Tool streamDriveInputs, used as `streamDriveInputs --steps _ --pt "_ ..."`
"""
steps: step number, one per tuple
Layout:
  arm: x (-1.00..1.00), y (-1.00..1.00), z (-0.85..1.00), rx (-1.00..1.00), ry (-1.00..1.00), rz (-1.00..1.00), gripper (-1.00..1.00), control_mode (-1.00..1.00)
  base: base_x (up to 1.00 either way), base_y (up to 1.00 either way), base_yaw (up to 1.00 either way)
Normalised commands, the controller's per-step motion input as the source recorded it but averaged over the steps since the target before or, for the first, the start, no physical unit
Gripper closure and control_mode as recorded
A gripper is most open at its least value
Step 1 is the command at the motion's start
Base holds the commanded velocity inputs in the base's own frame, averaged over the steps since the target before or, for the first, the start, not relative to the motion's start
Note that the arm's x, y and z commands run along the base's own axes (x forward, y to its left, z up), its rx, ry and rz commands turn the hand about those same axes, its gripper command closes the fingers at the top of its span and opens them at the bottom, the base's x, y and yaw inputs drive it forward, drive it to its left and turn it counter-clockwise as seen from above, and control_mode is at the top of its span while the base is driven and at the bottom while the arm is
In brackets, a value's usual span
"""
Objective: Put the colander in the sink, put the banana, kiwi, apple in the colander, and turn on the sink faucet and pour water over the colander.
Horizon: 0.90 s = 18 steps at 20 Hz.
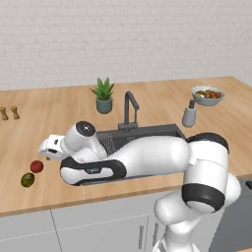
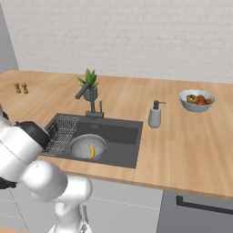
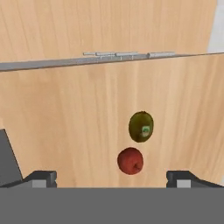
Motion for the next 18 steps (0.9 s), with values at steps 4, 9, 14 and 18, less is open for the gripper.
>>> streamDriveInputs --steps 4,9,14,18 --pt "0.16 0.3 -0.25 -0.03 0.08 0.0 -1.0 -1.0 0.0 0.0 0.0" --pt "0.17 0.22 -0.06 -0.03 0.12 0.0 -1.0 -1.0 0.0 0.0 0.0" --pt "0.04 0.02 -0.21 -0.1 0.05 0.0 -1.0 -1.0 0.0 0.0 0.0" --pt "0.14 0.01 -0.26 -0.14 0.01 0.0 -1.0 -1.0 0.0 0.0 0.0"
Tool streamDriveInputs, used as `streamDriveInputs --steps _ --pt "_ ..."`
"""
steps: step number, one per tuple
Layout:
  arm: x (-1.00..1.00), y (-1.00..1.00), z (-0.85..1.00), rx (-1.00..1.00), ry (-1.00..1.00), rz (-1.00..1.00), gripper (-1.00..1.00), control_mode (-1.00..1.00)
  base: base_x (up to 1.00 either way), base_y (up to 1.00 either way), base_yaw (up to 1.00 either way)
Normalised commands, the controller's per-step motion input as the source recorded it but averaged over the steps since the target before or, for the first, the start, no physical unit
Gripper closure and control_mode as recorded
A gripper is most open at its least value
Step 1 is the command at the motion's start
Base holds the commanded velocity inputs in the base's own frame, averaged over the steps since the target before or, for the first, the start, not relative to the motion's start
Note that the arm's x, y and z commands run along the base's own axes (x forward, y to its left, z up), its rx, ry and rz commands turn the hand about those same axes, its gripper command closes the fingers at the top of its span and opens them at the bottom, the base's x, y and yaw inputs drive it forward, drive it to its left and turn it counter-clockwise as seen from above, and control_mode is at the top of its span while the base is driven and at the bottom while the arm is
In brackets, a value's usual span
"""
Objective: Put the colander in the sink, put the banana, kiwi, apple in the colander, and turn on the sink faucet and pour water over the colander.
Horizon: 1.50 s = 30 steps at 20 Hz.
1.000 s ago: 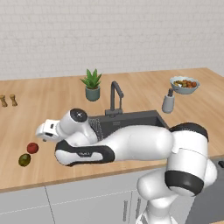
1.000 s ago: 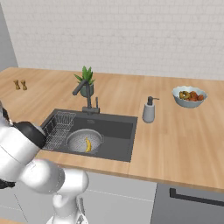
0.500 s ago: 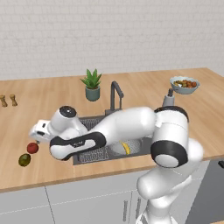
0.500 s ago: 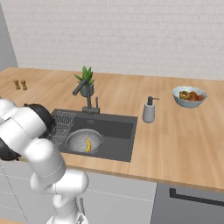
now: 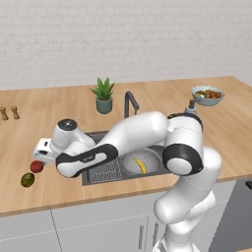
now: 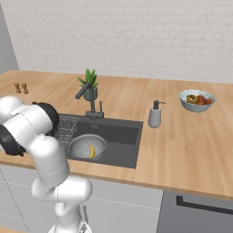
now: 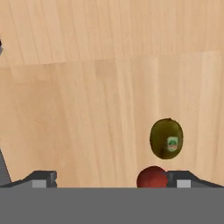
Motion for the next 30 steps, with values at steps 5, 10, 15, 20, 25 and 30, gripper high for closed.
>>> streamDriveInputs --steps 5,10,15,20,25,30 --pt "0.3 0.04 -0.12 -0.09 0.0 -0.03 -1.0 -1.0 0.0 0.0 0.0" --pt "0.36 0.26 -0.1 -0.02 0.0 -0.04 -1.0 -1.0 0.0 0.0 0.0" --pt "0.37 0.35 -0.06 0.0 0.0 -0.03 -1.0 -1.0 0.0 0.0 0.0" --pt "0.3 0.34 -0.15 0.0 0.0 -0.01 -1.0 -1.0 0.0 0.0 0.0" --pt "0.29 0.32 -0.26 0.0 0.0 0.0 -1.0 -1.0 0.0 0.0 0.0" --pt "0.31 0.15 -0.29 0.0 0.01 0.0 -1.0 -1.0 0.0 0.0 0.0"
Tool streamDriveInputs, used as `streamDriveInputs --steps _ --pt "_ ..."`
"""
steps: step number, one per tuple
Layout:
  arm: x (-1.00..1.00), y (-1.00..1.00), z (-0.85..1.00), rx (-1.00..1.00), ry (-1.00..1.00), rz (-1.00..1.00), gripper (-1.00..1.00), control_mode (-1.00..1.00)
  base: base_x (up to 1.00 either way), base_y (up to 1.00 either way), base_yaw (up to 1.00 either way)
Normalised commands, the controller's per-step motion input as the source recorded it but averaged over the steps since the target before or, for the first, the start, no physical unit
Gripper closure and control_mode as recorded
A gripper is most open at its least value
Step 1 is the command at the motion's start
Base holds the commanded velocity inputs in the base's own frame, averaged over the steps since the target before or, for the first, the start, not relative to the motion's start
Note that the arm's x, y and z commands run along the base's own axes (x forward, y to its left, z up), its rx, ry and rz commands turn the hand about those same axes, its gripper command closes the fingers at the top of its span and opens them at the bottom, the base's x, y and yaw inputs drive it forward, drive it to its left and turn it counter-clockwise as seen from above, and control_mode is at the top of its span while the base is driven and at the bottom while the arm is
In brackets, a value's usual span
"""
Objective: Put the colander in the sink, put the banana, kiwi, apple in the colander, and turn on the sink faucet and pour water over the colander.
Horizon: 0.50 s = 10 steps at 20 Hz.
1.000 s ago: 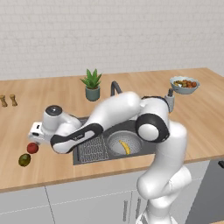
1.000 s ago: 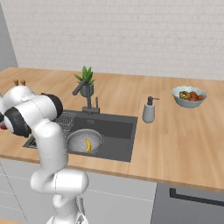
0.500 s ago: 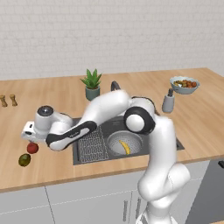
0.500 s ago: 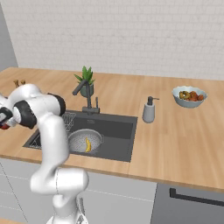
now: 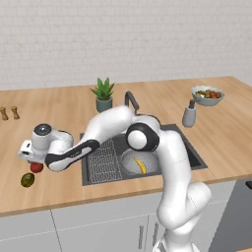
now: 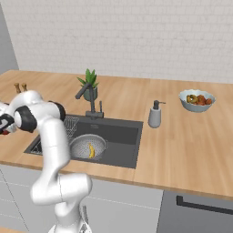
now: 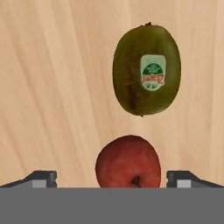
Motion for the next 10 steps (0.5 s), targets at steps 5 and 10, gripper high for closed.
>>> streamDriveInputs --steps 5,10 --pt "0.28 0.14 -0.22 0.0 0.0 0.0 -1.0 -1.0 0.0 0.0 0.0" --pt "0.11 0.08 -0.27 0.0 0.01 0.0 -1.0 -1.0 0.0 0.0 0.0"
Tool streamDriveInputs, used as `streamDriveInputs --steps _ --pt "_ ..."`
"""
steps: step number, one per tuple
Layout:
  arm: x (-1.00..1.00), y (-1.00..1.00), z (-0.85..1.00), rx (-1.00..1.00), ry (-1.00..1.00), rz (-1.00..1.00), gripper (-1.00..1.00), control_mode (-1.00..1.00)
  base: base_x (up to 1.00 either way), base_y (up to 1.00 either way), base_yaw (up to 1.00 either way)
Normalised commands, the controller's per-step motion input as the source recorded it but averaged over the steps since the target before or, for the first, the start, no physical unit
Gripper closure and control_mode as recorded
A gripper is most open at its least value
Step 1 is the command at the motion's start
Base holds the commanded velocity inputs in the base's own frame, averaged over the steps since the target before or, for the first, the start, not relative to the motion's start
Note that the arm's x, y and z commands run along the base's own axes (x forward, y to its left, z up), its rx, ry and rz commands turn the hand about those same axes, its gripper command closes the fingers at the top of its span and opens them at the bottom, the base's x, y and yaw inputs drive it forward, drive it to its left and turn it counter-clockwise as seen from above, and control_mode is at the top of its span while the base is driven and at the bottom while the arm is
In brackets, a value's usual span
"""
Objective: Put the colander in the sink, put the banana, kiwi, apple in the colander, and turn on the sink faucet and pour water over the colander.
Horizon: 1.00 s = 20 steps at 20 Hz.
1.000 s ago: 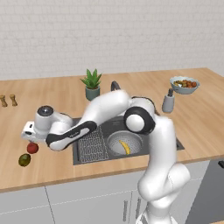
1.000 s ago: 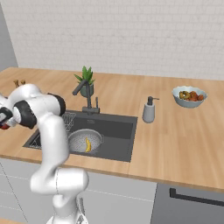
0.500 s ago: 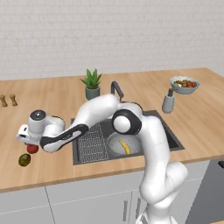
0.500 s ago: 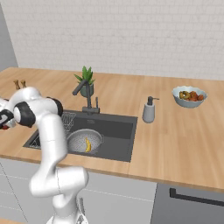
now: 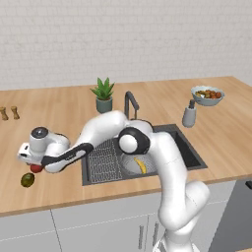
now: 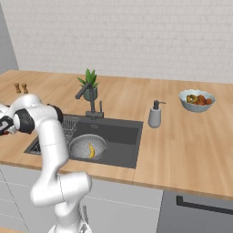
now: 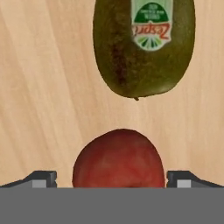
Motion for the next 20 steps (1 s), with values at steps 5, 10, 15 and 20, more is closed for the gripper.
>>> streamDriveInputs --steps 5,10,15,20 --pt "0.2 0.1 -0.25 0.0 0.0 0.0 -1.0 -1.0 0.0 0.0 0.0" --pt "0.22 0.1 -0.28 0.0 0.01 0.0 -1.0 -1.0 0.0 0.0 0.0" --pt "0.05 0.13 -0.37 0.0 0.11 0.0 1.0 -1.0 0.0 0.0 0.0" --pt "-0.13 0.04 -0.41 0.0 0.17 0.0 1.0 -1.0 0.0 0.0 0.0"
